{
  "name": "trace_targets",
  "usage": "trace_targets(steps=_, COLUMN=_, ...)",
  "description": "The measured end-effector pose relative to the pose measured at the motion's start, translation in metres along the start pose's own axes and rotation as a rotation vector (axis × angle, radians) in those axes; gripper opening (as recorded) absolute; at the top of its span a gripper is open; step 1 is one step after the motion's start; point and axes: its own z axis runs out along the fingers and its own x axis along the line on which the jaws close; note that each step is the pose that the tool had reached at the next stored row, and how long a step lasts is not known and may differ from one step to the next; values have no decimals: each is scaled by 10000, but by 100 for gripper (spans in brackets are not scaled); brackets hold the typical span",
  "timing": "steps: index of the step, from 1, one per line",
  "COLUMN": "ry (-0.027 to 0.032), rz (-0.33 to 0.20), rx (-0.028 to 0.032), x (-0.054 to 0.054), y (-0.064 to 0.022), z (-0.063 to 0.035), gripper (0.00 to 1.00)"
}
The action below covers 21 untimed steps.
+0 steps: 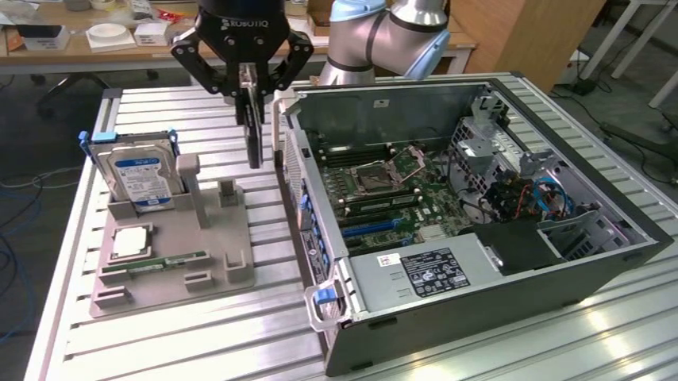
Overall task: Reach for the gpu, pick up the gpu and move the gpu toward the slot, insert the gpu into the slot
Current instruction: 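Pick up the gpu and move the gpu toward the slot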
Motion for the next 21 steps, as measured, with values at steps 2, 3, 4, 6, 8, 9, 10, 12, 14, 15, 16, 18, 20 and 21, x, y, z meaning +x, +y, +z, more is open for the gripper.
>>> trace_targets(steps=2, ry=0, rz=-1, rx=-2, x=-33, y=0, z=0, gripper=27)
trace_targets(steps=3, ry=0, rz=0, rx=-2, x=-50, y=0, z=1, gripper=27)
trace_targets(steps=4, ry=-1, rz=0, rx=-3, x=-69, y=0, z=1, gripper=27)
trace_targets(steps=6, ry=0, rz=-1, rx=-7, x=-118, y=1, z=1, gripper=27)
trace_targets(steps=8, ry=0, rz=-1, rx=-11, x=-186, y=1, z=0, gripper=27)
trace_targets(steps=9, ry=1, rz=-1, rx=-16, x=-225, y=1, z=-1, gripper=27)
trace_targets(steps=10, ry=0, rz=-3, rx=-23, x=-264, y=1, z=-1, gripper=27)
trace_targets(steps=12, ry=-1, rz=-2, rx=-42, x=-350, y=3, z=-2, gripper=27)
trace_targets(steps=14, ry=0, rz=-4, rx=-55, x=-433, y=3, z=-3, gripper=27)
trace_targets(steps=15, ry=1, rz=-6, rx=-58, x=-472, y=3, z=-3, gripper=27)
trace_targets(steps=16, ry=1, rz=-6, rx=-61, x=-509, y=3, z=-4, gripper=27)
trace_targets(steps=18, ry=0, rz=-7, rx=-69, x=-584, y=4, z=-4, gripper=27)
trace_targets(steps=20, ry=0, rz=-12, rx=-75, x=-661, y=4, z=-5, gripper=27)
trace_targets(steps=21, ry=0, rz=-11, rx=-78, x=-699, y=5, z=-5, gripper=27)
